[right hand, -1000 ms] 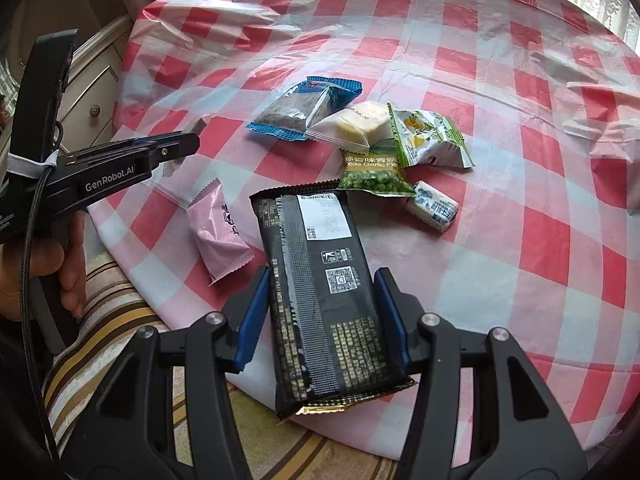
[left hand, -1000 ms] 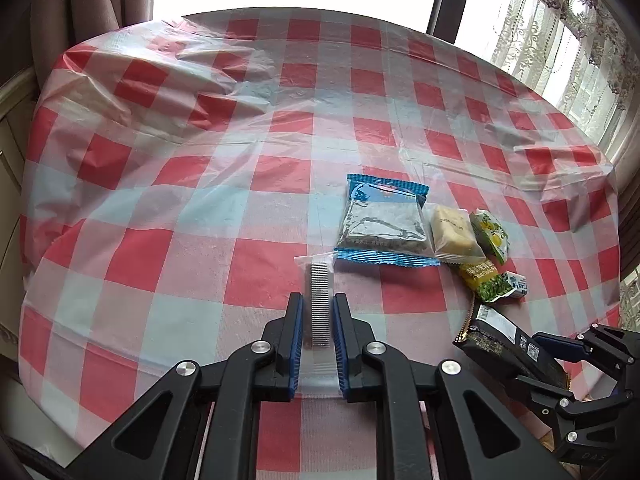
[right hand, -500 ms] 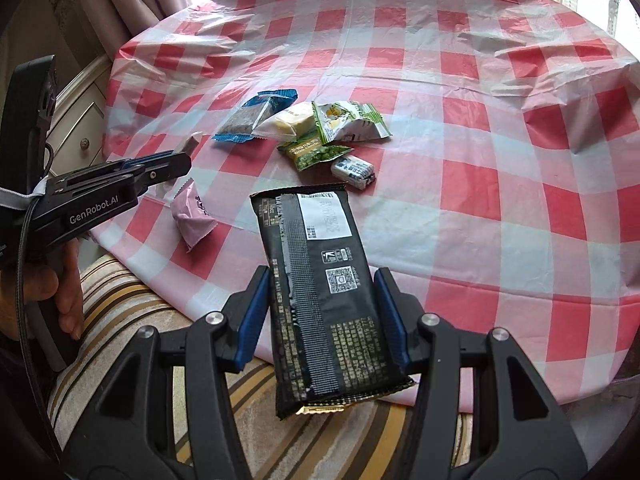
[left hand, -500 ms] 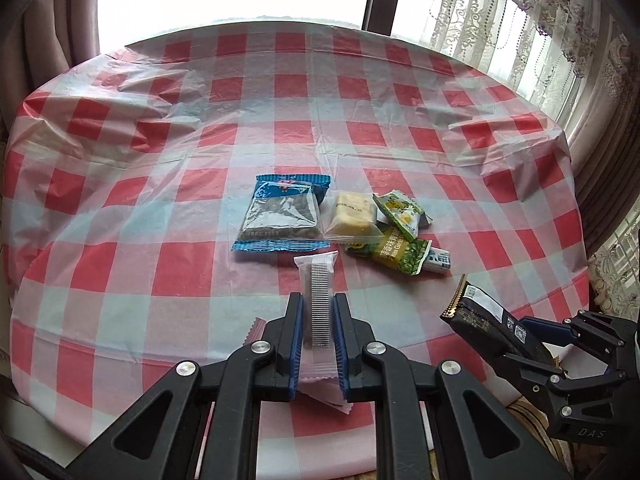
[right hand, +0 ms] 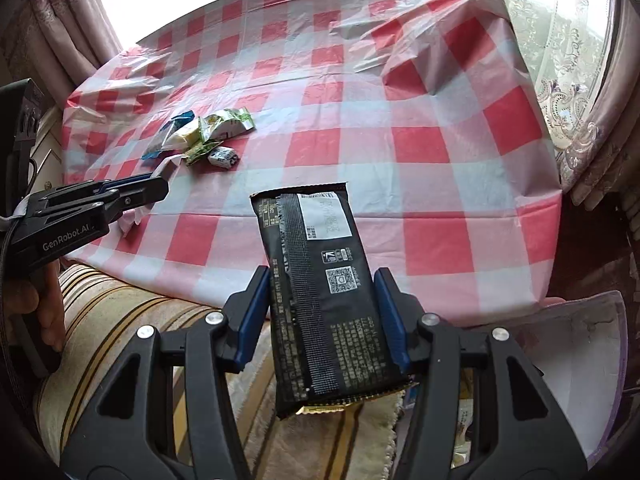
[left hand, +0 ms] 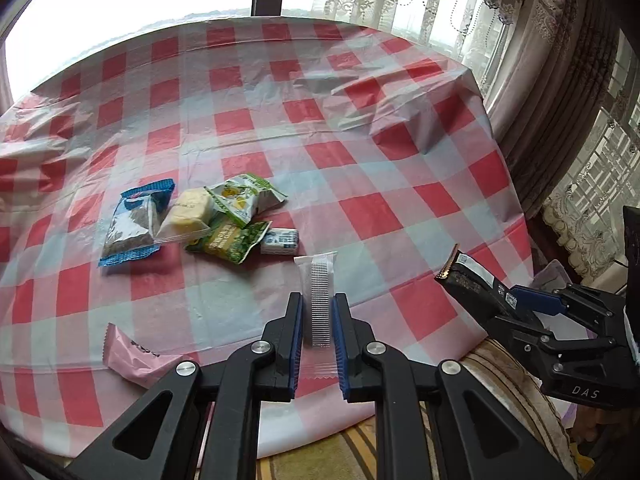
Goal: Organize snacks
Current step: 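Carry both items to the white box and open both tools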
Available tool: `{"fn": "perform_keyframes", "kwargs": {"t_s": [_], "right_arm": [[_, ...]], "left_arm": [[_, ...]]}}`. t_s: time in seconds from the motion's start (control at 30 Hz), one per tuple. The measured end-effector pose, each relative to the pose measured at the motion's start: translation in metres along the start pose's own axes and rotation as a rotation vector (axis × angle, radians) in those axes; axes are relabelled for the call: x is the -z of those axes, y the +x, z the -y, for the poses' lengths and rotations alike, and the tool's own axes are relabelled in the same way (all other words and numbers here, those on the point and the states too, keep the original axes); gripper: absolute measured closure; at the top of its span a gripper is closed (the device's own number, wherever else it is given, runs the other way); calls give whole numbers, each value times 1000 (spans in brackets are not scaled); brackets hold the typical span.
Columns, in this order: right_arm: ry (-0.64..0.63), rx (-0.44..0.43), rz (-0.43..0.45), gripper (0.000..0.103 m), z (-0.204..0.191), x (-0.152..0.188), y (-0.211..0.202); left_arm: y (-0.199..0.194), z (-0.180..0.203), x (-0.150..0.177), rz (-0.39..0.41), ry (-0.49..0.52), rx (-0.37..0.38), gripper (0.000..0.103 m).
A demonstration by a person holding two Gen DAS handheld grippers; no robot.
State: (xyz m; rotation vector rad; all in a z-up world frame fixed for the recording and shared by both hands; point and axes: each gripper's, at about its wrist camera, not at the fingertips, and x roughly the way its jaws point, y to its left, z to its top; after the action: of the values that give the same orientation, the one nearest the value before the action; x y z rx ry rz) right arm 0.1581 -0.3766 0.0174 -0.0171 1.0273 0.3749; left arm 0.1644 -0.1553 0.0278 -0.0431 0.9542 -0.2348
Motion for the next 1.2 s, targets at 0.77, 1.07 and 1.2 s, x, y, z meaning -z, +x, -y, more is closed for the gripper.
{"fn": "perform_keyframes", "kwargs": {"t_s": [0.77,1.07,1.2], "right_arm": [[265,242,5,47,143,71,-67],[277,265,22,29,146,66,-75],[254,249,16,29,137,60,-69]], "left_arm": [[23,195,21,-178,314,368,88],[29,197,26,-257,275,422,68],[27,183,24,-242,240,387,68]]}}
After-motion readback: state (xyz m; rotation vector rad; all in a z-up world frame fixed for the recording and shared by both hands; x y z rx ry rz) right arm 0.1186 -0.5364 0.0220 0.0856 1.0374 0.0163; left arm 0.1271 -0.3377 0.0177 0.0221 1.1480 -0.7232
